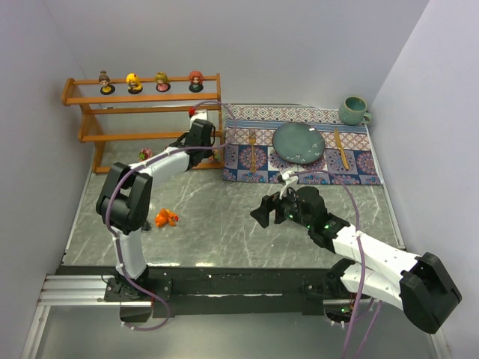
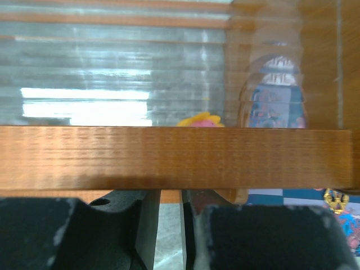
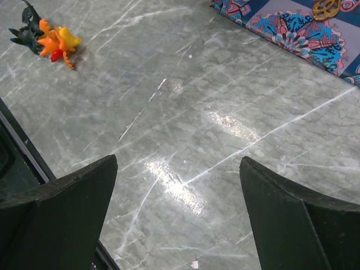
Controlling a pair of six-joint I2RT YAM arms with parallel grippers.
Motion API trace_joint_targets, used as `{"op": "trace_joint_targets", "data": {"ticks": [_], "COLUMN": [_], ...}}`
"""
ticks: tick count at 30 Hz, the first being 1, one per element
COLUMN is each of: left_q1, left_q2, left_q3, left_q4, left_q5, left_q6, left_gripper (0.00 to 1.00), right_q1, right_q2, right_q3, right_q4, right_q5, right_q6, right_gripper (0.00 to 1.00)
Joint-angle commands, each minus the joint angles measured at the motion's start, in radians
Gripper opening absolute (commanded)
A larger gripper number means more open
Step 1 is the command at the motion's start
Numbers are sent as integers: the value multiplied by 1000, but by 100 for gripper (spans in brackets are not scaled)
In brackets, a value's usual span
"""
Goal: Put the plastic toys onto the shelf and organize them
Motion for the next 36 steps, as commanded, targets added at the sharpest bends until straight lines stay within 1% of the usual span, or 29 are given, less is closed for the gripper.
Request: {"op": "trace_joint_targets", "data": {"ticks": [1, 4, 5, 9, 10, 14, 17, 23, 24, 27, 28, 29, 31, 33, 34, 36], "left_q1": [3, 3, 3, 3, 3, 3, 3, 1, 1, 1, 1, 1, 1, 1, 1, 1], "left_q2": [14, 2, -4, -49, -70, -109, -132, -178, -185, -237, -266, -279, -308, -346, -362, -418], "left_q3": [42, 43, 42, 14, 10, -26, -49, -113, -122, -165, -176, -187, -187, -190, -196, -222], "left_q4": [36, 30, 29, 21, 20, 0, -25, -72, -77, -97, -106, -120, -207, -297, -327, -384], "left_q5": [-10, -17, -20, -31, -30, -31, -25, 2, 4, 1, -8, -19, -60, -95, -102, -119], "left_q6": [35, 34, 32, 17, 12, -20, -72, -260, -273, -318, -324, -333, -345, -370, -377, -416], "left_gripper": [24, 26, 29, 36, 39, 44, 45, 51, 52, 59, 62, 64, 68, 71, 75, 78], "right_q1": [-9, -7, -7, -7, -7, -7, -7, -7, -9, -7, -7, -7, -7, -7, -7, -7], "right_q2": [-18, -21, -24, -27, -27, -19, -21, -33, -36, -44, -44, -47, -52, -53, -55, -59], "right_q3": [-7, -6, -7, -9, -9, -6, -6, -18, -18, -20, -20, -18, -15, -7, -7, -4], "right_q4": [28, 27, 27, 25, 27, 34, 36, 37, 36, 31, 31, 30, 27, 21, 19, 13], "right_q5": [-1, 3, 5, 8, 6, -3, -4, -3, -3, 0, 2, 3, 5, 6, 6, 12], "right_q6": [2, 2, 2, -1, -1, 1, 1, 8, 8, 8, 8, 8, 8, 7, 8, 5], "right_gripper": [96, 96, 96, 96, 96, 96, 96, 96, 96, 96, 96, 96, 96, 96, 96, 96]}}
